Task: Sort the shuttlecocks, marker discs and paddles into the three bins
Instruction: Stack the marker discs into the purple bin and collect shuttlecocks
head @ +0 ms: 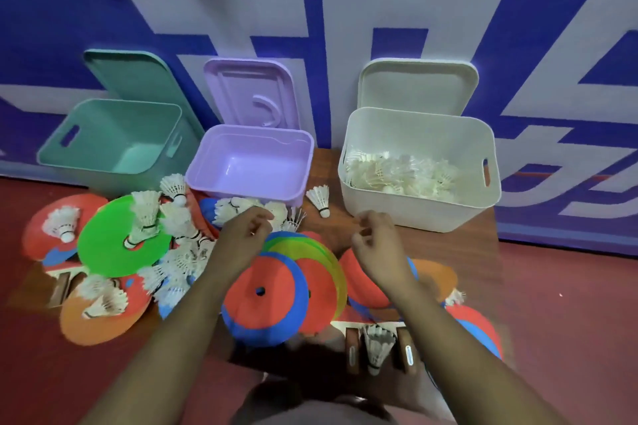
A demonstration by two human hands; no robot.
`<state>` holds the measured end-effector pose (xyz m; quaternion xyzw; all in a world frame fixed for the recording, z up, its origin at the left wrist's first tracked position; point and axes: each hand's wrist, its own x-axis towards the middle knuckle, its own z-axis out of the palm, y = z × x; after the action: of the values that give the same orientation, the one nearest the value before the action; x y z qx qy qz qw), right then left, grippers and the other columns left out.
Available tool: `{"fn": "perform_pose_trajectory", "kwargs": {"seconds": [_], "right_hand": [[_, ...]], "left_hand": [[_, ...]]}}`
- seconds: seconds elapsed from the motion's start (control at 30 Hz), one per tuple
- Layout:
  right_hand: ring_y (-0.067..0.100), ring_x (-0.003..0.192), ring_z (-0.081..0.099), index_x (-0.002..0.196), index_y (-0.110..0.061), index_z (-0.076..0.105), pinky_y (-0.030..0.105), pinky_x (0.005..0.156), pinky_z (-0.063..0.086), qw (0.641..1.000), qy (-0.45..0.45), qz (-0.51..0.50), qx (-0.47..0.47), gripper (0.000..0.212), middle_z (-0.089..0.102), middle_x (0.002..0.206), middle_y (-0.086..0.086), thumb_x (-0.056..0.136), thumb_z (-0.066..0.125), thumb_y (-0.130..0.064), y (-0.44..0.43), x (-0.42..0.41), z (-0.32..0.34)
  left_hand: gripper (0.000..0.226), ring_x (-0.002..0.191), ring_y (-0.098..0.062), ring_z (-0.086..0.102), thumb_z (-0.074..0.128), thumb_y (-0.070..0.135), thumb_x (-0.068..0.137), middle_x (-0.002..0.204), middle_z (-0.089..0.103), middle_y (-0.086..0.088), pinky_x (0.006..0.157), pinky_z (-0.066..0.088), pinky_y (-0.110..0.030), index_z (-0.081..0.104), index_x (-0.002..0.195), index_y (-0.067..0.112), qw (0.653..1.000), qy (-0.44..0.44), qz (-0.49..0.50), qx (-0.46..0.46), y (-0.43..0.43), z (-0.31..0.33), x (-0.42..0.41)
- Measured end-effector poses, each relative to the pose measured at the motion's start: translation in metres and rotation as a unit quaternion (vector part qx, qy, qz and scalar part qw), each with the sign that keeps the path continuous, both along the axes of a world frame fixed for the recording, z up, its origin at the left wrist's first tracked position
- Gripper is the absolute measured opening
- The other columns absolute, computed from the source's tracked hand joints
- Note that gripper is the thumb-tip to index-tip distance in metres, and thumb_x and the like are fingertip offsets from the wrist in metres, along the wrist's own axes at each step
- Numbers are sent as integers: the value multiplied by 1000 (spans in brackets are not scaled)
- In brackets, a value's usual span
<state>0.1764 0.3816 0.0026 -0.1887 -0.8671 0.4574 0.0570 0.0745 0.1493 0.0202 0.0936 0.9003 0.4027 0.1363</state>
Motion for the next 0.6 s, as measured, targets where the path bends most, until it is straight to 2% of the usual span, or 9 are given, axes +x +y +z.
{"fn": "perform_pose_trajectory", "kwargs": {"seconds": [0.13,0.23,0.33,0.4,0.47,0.5,0.53,0.6], "right_hand": [[22,87,53,98,-10,60,33,79,44,998,-18,53,-10,17,55,95,8,81,59,-6,-59,15,-21],[31,101,53,107,-4,58,34,87,40,996,-68,61,1,26,58,105,16,81,60,-8,-97,21,-37],[33,113,51,124,-4,51,33,95,37,987,-148,65,5,40,51,120,17,86,60,-14,-127,24,-51],[35,112,53,128,-5,47,33,96,37,980,-191,54,7,44,44,127,17,87,58,-16,-144,25,-60],[38,113,53,130,-3,44,34,97,39,974,-226,29,7,48,42,129,19,87,59,-18,-157,23,-69],[39,115,52,131,-2,43,34,98,38,970,-244,10,-1,50,43,129,21,87,60,-19,-165,20,-73],[39,119,48,131,-1,43,33,99,37,965,-261,-8,-16,51,45,129,23,87,61,-20,-168,19,-78],[36,124,42,128,0,44,31,98,33,956,-288,-43,-47,51,50,127,25,86,63,-21,-176,16,-86]], "left_hand": [[10,80,-19,62,57,17,91,79,66,1,69,45,-33,62,82,19,994,-3,85,-71,-54,-29,40],[15,81,-26,63,60,26,90,79,68,-5,64,43,-34,58,77,18,979,-42,162,-119,-87,-53,61],[19,79,-29,62,61,31,89,79,63,-8,65,47,-37,55,78,16,979,-76,126,-140,-109,-79,66],[17,81,-30,60,60,28,87,85,62,-10,64,45,-37,56,89,12,979,-105,97,-146,-117,-88,62],[23,87,-31,61,59,25,88,92,64,-11,65,39,-33,55,104,9,976,-129,78,-154,-120,-92,55],[23,87,-31,61,59,24,88,91,64,-11,64,38,-32,54,105,10,978,-130,58,-154,-123,-92,50],[20,86,-31,61,58,22,87,88,63,-11,63,38,-33,54,102,9,980,-124,35,-154,-122,-92,47],[11,82,-33,58,58,18,85,79,55,-9,62,36,-33,52,84,9,981,-110,-9,-157,-123,-93,40]]}}
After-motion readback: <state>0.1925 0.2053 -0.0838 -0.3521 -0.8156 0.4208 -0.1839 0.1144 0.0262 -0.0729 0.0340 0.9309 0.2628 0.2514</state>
